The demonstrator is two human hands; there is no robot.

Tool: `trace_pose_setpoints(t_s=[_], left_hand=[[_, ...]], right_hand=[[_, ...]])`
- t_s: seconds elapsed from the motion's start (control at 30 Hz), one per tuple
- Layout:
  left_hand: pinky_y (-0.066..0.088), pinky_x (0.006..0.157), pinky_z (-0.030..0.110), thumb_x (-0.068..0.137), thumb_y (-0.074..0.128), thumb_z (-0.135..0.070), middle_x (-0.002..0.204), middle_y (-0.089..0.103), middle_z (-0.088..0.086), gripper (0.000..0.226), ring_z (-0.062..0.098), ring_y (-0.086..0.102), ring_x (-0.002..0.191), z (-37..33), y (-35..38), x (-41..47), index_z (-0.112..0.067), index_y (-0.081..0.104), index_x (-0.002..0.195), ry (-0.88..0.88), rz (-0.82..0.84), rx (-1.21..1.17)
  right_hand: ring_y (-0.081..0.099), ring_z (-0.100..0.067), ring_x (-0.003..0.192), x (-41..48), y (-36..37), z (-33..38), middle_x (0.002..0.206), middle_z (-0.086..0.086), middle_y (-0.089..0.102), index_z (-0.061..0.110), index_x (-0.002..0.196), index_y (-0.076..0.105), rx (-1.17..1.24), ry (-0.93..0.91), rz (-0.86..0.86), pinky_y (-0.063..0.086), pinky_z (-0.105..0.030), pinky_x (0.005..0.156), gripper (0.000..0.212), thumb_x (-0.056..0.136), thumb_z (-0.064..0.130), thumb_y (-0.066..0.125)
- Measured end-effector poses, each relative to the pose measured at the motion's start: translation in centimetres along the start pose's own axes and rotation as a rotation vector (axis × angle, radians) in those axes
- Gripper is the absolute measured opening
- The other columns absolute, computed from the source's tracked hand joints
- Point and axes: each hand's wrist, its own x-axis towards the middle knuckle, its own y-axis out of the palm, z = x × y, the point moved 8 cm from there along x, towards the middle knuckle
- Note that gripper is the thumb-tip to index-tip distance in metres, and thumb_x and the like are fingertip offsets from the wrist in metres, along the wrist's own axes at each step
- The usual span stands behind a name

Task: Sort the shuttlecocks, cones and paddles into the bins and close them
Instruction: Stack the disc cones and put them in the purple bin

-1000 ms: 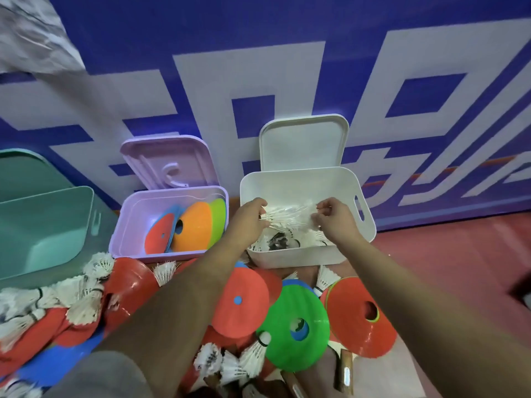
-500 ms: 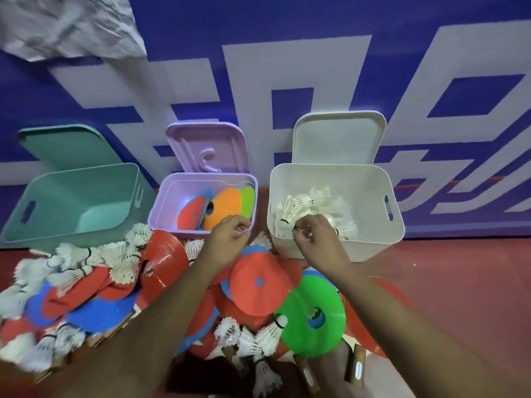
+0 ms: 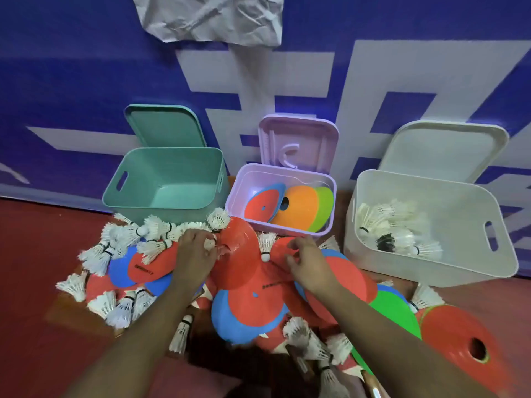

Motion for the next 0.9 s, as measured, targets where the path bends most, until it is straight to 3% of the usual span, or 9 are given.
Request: trace_pose_setpoints(t_s=[0.07, 0.17, 0.3, 0.43, 0.57, 0.7, 0.77, 0.83, 0.9], left_hand=[[0.040, 0.097, 0.043, 0.071, 0.073, -0.013, 0.109, 0.054, 0.017, 0.040, 0.036, 0.049, 0.106, 3.1, -0.3, 0.7, -0.008, 0.066, 0.110, -0.071, 0.001, 0.045], [0.041, 0.099, 0.041, 0.078, 0.070, -0.034, 0.116, 0.053, 0.023, 0.056, 0.040, 0.052, 0.110, 6.4, 0.9, 1.8, -0.016, 0.058, 0.130, -0.143, 0.183, 0.064], [0.041, 0.097, 0.032, 0.084, 0.053, -0.061, 0.124, 0.049, 0.021, 0.063, 0.035, 0.053, 0.112, 6.4, 2.7, 2.3, -0.028, 0.054, 0.137, -0.063, 0.339, 0.065], [0.043, 0.093, 0.027, 0.093, 0.057, -0.044, 0.122, 0.043, 0.014, 0.043, 0.028, 0.058, 0.098, 5.5, 2.8, 2.8, -0.023, 0.061, 0.131, 0.048, 0.271, 0.037], [0.048, 0.072, 0.026, 0.095, 0.049, -0.050, 0.103, 0.049, 0.003, 0.038, 0.021, 0.059, 0.076, 5.7, 1.8, 3.5, -0.026, 0.070, 0.114, 0.104, 0.183, -0.021], [0.049, 0.080, 0.028, 0.090, 0.052, -0.048, 0.094, 0.053, -0.005, 0.037, 0.011, 0.058, 0.082, 4.6, 1.0, 4.5, -0.019, 0.074, 0.097, 0.178, 0.140, -0.250], [0.052, 0.083, 0.031, 0.087, 0.063, -0.040, 0.099, 0.061, -0.009, 0.024, 0.008, 0.061, 0.088, 4.1, 1.6, 5.1, -0.018, 0.074, 0.089, 0.158, 0.189, -0.367], [0.055, 0.080, 0.036, 0.086, 0.065, -0.039, 0.097, 0.067, -0.012, 0.021, 0.007, 0.064, 0.084, 3.6, 2.1, 5.7, -0.019, 0.071, 0.086, 0.131, 0.207, -0.419], [0.056, 0.077, 0.039, 0.087, 0.065, -0.037, 0.090, 0.071, -0.011, 0.012, 0.007, 0.066, 0.080, 3.3, 2.7, 6.1, -0.026, 0.069, 0.086, 0.075, 0.208, -0.459]], right_hand=[[0.057, -0.030, 0.098, 1.3, 2.2, 1.4, 0.107, -0.014, 0.058, 0.006, 0.107, 0.061, -0.020, 0.005, 0.026, 0.041, -0.032, 0.085, 0.024, 0.085, 0.015, 0.063], [0.051, -0.033, 0.109, 3.3, 5.3, 3.6, 0.110, -0.019, 0.056, 0.002, 0.112, 0.058, -0.072, -0.003, 0.065, 0.040, -0.035, 0.093, 0.030, 0.086, 0.017, 0.062], [0.039, -0.035, 0.118, 5.9, 7.9, 3.9, 0.115, -0.018, 0.054, 0.004, 0.115, 0.053, -0.229, 0.066, 0.097, 0.039, -0.044, 0.101, 0.040, 0.083, 0.026, 0.057], [0.037, -0.036, 0.122, 7.5, 9.5, 2.7, 0.123, -0.016, 0.048, 0.006, 0.117, 0.055, -0.360, 0.099, 0.184, 0.042, -0.046, 0.099, 0.035, 0.086, 0.022, 0.055], [0.044, -0.033, 0.111, 8.4, 9.8, 1.5, 0.116, -0.016, 0.051, 0.008, 0.112, 0.060, -0.411, 0.106, 0.123, 0.041, -0.044, 0.090, 0.028, 0.091, 0.017, 0.044], [0.048, -0.030, 0.103, 8.6, 9.5, 2.1, 0.104, -0.012, 0.064, 0.011, 0.101, 0.065, -0.475, 0.019, 0.141, 0.042, -0.041, 0.092, 0.024, 0.087, 0.011, 0.044], [0.053, -0.031, 0.094, 8.8, 9.0, 2.8, 0.087, -0.013, 0.067, 0.009, 0.082, 0.064, -0.497, -0.016, 0.175, 0.045, -0.041, 0.082, 0.010, 0.079, 0.003, 0.057], [0.055, -0.031, 0.077, 8.9, 8.5, 2.5, 0.067, -0.006, 0.061, 0.016, 0.068, 0.057, -0.480, 0.011, 0.189, 0.041, -0.038, 0.070, 0.014, 0.073, 0.004, 0.064], [0.053, -0.029, 0.076, 8.9, 6.3, 3.1, 0.069, -0.002, 0.052, 0.016, 0.072, 0.059, -0.321, -0.008, 0.019, 0.037, -0.032, 0.071, 0.013, 0.081, 0.007, 0.057]])
